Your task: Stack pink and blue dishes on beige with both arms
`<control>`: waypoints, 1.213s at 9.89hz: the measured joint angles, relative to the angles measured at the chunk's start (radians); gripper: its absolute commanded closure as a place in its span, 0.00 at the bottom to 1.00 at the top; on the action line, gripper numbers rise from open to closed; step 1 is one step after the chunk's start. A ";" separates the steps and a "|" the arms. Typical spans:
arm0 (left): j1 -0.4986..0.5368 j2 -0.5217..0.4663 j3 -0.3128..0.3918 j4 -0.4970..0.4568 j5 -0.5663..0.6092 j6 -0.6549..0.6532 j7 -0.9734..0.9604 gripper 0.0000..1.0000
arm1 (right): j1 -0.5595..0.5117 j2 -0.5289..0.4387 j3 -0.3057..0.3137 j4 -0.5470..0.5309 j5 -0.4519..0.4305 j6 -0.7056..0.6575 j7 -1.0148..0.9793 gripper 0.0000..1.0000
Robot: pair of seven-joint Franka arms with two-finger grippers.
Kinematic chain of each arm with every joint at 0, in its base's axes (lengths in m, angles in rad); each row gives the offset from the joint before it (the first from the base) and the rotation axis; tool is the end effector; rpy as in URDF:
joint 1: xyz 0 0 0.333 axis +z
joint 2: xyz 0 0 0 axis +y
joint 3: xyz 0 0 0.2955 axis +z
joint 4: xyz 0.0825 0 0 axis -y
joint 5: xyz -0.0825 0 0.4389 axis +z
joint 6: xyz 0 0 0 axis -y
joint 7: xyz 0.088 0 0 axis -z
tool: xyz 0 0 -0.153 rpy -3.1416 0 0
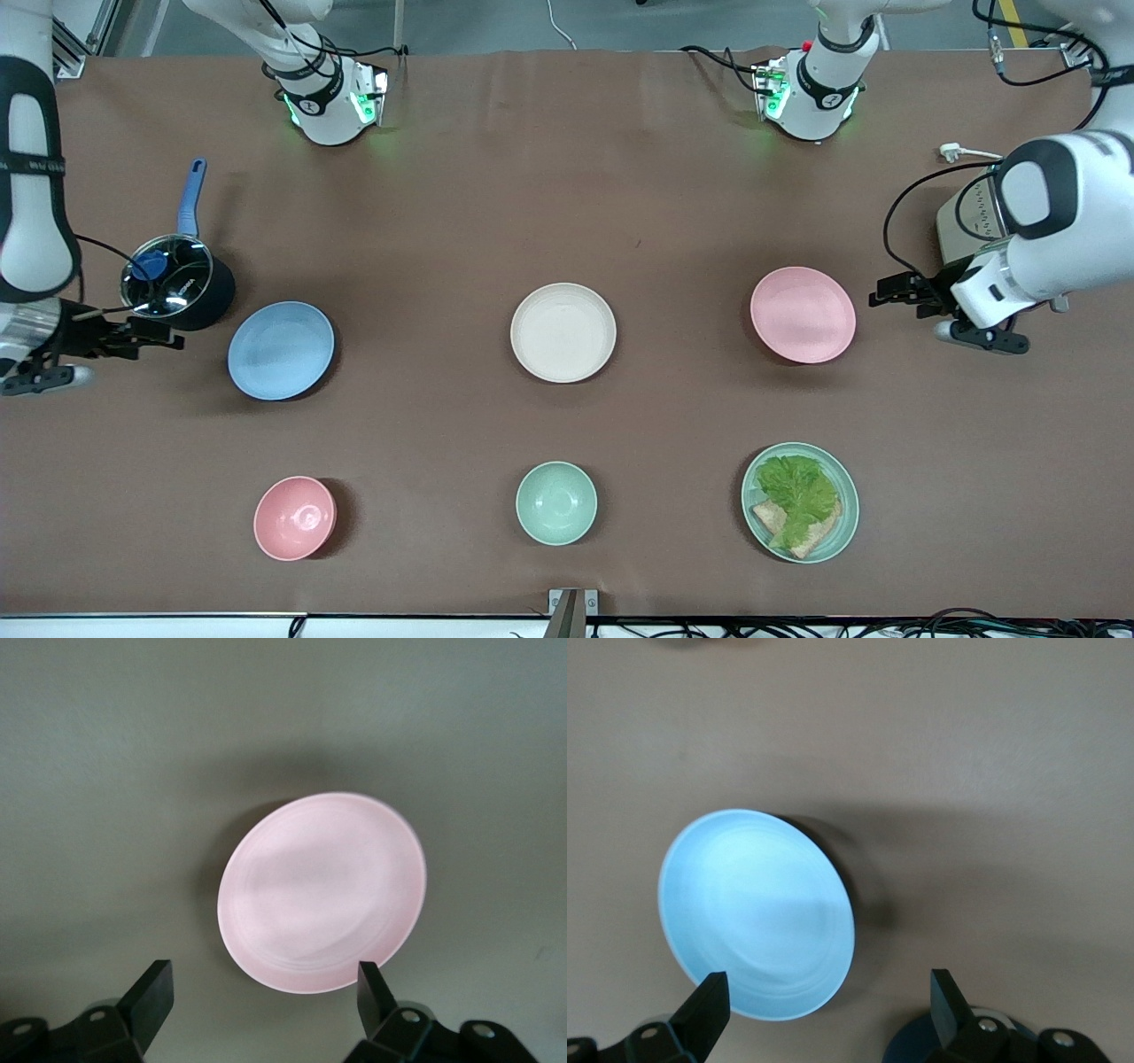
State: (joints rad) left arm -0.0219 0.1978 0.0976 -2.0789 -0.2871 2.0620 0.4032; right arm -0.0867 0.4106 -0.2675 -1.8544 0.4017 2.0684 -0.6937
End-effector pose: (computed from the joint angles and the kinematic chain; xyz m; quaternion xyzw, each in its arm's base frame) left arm 0.5827 0.0187 0.2193 0.9852 -0.0811 -0.0761 0.1305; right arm 0.6183 -0.1905 0.1974 -0.9879 -0.0628 0.0170 0.1405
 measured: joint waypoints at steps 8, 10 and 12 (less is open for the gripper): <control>-0.007 0.227 -0.006 -0.035 -0.080 0.214 0.014 0.99 | 0.008 0.129 0.003 -0.146 0.245 0.178 -0.228 0.51; -0.008 0.231 -0.008 -0.036 -0.088 0.214 0.014 1.00 | 0.009 0.129 0.004 -0.149 0.246 0.172 -0.228 0.77; -0.006 0.207 -0.029 -0.023 -0.093 0.216 0.025 0.99 | 0.011 0.129 0.005 -0.148 0.251 0.158 -0.209 0.99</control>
State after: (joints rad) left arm -0.0283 0.4045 0.0685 -2.1020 -0.3804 2.2776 0.4283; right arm -0.0758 0.5392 -0.2627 -2.0026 0.6525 2.2269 -0.9023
